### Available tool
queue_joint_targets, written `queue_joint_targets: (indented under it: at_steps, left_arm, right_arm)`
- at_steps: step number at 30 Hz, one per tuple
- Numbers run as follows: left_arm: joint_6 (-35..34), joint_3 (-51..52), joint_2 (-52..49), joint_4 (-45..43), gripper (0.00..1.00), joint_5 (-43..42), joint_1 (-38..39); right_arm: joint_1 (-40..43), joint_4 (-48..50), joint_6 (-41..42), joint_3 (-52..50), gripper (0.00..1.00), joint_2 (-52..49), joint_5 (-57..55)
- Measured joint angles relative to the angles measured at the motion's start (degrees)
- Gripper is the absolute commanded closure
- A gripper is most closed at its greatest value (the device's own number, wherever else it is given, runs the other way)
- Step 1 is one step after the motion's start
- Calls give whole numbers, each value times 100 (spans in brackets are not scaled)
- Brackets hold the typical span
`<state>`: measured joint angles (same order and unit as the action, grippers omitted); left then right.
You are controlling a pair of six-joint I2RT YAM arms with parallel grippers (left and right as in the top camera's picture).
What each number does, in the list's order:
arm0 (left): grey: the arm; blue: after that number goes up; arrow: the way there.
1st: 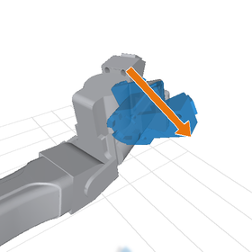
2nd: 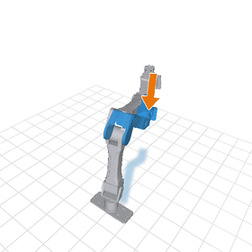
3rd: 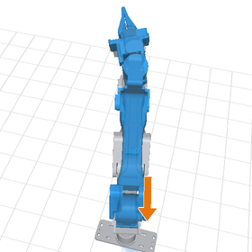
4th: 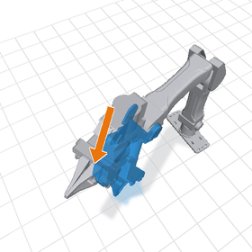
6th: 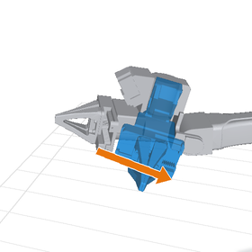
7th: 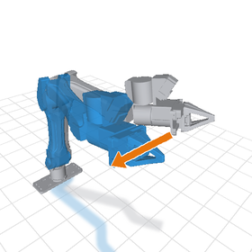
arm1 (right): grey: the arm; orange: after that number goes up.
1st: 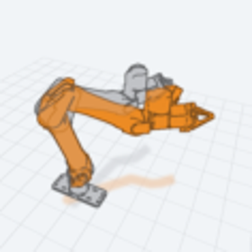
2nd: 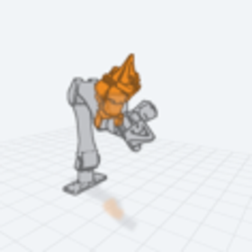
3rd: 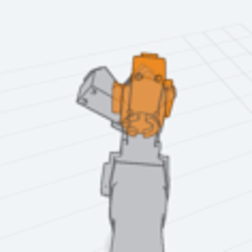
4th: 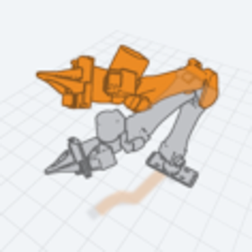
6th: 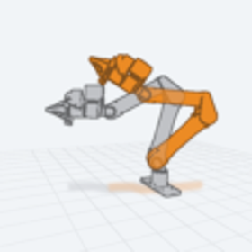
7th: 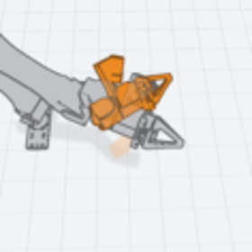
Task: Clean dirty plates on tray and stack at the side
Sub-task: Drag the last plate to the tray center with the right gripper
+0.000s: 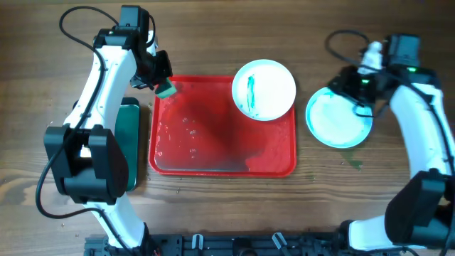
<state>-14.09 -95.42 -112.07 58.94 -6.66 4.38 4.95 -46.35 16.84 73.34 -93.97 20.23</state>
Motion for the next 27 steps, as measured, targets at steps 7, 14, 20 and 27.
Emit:
queue_joint_targets:
  at_steps: [7,14,20,27]
  left_arm:
    - [0,0,0,2,96,0,0]
    - [0,0,0,0,96,-2,0]
    - [0,0,0,0,96,-2,0]
    - [0,0,0,2,96,-2,0]
  right_arm:
    - [-1434,186,852,2,62,-721,-831]
    - [-1659,267,966,2,76,-1661,-1001]
    - [-2015,319,592,2,93,-1687,-999]
    - [-2463,-142,-387,7,78,-1687,-837]
